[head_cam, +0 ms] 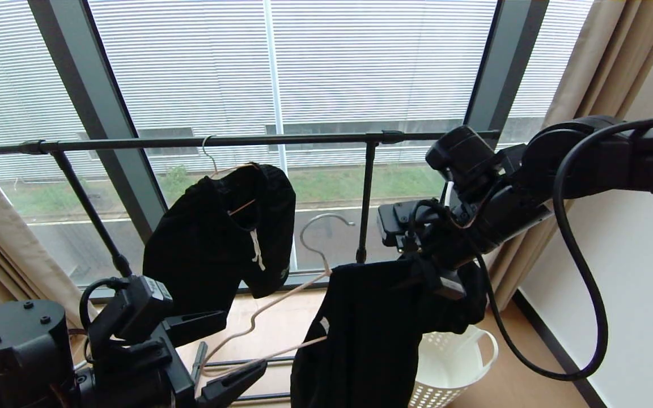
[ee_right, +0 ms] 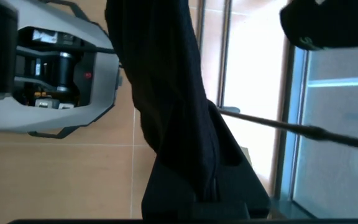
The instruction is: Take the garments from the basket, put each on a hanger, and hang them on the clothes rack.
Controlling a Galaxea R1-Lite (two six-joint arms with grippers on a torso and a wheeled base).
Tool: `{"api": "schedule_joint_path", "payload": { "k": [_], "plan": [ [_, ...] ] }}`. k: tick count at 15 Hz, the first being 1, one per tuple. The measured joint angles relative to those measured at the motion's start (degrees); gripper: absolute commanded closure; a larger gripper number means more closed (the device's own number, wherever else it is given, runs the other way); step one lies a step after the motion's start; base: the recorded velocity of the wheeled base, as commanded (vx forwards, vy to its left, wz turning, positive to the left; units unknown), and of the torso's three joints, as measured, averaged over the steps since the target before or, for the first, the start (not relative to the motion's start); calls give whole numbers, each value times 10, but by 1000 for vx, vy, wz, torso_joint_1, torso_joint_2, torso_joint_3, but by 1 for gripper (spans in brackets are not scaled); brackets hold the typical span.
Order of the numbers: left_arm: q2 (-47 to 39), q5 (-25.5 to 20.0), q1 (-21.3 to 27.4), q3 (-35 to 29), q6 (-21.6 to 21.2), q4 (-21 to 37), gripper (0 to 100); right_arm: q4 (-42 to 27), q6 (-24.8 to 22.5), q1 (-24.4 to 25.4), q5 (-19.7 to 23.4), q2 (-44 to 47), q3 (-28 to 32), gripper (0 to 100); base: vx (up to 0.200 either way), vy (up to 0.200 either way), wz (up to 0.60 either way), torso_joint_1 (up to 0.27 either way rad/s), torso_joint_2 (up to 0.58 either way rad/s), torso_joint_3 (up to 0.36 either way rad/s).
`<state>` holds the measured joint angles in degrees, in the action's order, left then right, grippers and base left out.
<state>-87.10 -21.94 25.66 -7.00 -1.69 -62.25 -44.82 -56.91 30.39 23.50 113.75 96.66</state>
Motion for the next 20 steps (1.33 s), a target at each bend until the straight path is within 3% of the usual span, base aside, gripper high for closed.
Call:
{"api": "schedule_joint_path", "payload": {
  "k": [2, 5, 8, 12, 15, 20],
  "plan": [
    [-9, -47, -26, -1, 44, -8, 0, 0, 30, -12, 0, -9, 4, 100, 0, 0, 0, 0, 0, 0],
    [-20, -107, -61, -3, 73, -10, 0, 22, 96, -24, 0, -22, 10, 100, 0, 0, 0, 0, 0, 0],
    [-49, -127, -74, -4, 84, -21, 0, 51, 210, -26, -1, -35, 11, 100, 0, 0, 0, 0, 0, 0],
    [-101, -127, -76, -3, 120, -64, 0, 54, 227, -22, 1, -73, -9, 100, 0, 0, 0, 0, 0, 0],
    [-140, -128, -76, 2, 202, -148, 0, 55, 244, -21, 4, -91, -16, 100, 0, 0, 0, 0, 0, 0],
    [-233, -129, -75, 41, 236, -272, 0, 57, 252, -28, 40, -123, -42, 100, 0, 0, 0, 0, 0, 0]
  ]
}}
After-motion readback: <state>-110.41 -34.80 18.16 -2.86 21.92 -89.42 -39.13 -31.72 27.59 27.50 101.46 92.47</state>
